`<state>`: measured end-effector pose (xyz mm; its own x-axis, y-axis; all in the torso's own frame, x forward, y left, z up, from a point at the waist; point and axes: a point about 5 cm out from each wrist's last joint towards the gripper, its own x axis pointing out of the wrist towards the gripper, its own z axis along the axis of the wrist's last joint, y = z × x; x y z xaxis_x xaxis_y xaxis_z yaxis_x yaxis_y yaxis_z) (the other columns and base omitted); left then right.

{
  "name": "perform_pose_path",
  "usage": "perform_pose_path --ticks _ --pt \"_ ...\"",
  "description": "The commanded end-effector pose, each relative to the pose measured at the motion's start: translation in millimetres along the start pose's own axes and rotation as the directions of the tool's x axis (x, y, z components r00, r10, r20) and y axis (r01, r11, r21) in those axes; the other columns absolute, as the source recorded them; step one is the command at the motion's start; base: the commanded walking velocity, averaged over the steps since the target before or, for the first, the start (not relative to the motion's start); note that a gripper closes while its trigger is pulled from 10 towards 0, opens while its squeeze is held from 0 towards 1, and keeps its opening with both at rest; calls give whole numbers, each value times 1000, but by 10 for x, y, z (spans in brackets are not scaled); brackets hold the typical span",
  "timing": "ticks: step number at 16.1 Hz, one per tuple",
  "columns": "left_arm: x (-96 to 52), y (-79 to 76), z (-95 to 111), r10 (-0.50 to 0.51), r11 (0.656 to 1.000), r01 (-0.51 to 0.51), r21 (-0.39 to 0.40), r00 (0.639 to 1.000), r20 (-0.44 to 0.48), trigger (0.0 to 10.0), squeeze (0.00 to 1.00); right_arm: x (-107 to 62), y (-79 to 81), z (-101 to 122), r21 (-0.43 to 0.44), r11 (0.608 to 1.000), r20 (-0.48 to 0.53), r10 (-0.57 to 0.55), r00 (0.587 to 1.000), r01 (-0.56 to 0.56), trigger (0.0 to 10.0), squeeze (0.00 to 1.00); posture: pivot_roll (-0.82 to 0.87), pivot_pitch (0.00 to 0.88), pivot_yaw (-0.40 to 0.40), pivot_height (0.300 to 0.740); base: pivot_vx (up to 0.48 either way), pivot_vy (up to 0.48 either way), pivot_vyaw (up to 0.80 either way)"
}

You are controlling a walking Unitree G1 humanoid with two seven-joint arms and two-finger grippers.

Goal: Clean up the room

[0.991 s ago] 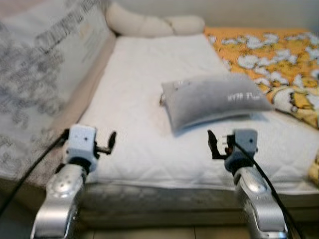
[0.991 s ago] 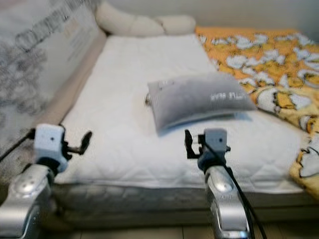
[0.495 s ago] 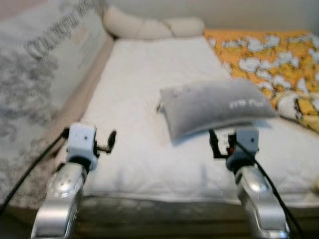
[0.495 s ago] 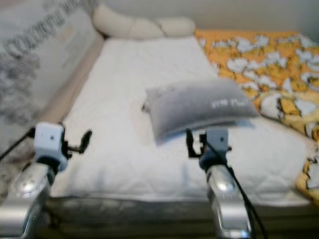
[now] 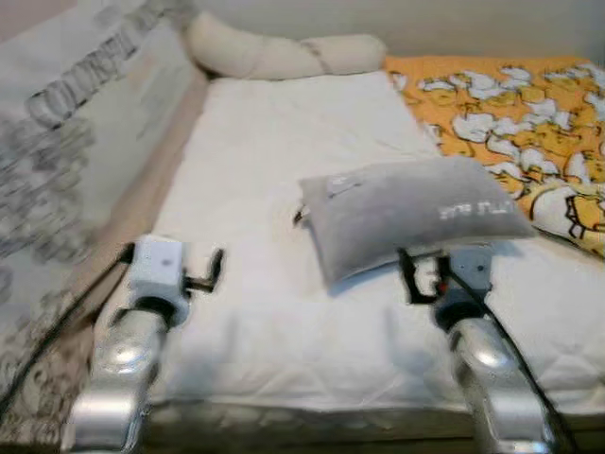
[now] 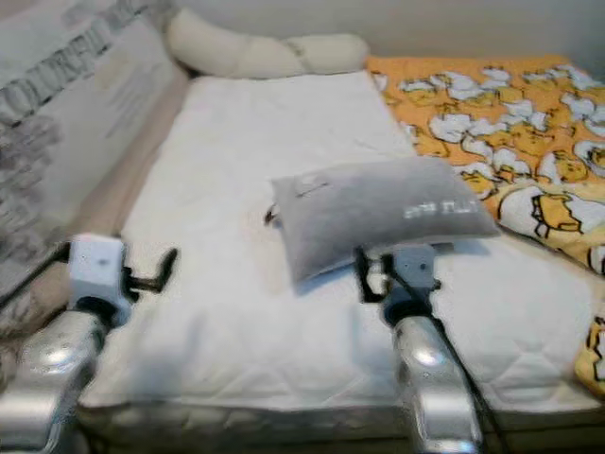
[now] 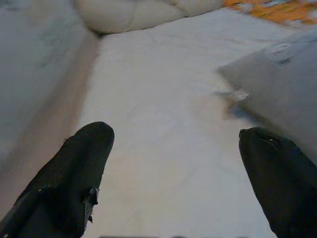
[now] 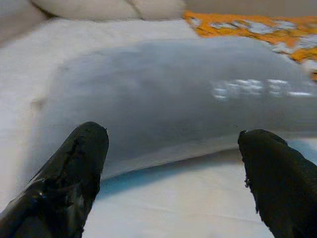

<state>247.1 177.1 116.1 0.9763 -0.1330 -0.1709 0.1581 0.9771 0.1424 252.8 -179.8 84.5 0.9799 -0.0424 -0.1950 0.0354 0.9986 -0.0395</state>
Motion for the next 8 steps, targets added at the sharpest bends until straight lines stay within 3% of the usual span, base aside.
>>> perform_pose_path --ticks 1,4,5,8 --pt "-23 79 0 24 1000 -24 21 1000 -4 10000 0 16 42 34 11 1000 6 18 1000 -18 10000 0 -22 0 28 740 304 0 0" --pt "-25 79 -1 22 1000 -22 21 1000 -5 10000 0 15 74 30 -27 998 2 48 999 -48 10000 0 -21 0 28 740 300 0 0" --pt "-25 80 -2 23 1000 -23 22 1000 -5 10000 0 11 69 29 3 999 5 35 999 -35 10000 0 -21 0 29 740 285 0 0" --pt "-23 74 0 18 1000 -18 20 1000 -4 10000 0 15 45 16 6 1000 -6 26 1000 -26 10000 0 -20 0 28 740 0 0 0"
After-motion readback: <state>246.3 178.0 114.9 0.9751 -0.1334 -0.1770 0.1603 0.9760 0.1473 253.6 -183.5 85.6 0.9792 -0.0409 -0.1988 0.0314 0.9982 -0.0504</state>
